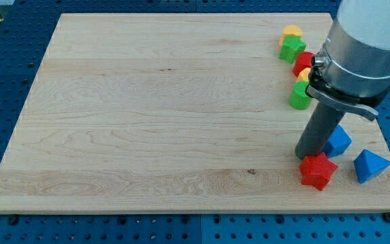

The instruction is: Adjust he red circle and yellow hexagon vertical to each other

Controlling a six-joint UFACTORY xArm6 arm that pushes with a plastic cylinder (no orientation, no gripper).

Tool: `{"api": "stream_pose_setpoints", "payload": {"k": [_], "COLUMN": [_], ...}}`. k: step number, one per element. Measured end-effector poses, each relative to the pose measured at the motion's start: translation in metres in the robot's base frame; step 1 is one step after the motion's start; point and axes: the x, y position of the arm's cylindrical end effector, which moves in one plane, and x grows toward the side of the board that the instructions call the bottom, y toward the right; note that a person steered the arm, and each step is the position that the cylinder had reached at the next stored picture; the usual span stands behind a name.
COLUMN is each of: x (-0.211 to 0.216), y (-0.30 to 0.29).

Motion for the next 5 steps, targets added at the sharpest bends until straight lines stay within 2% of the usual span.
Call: {"api": "stream_pose_setpoints", "payload": {"k": [1, 3, 5], "x": [-0.012, -0.125, -0.189], "y": [-0.004, -0.041, -0.019]}}
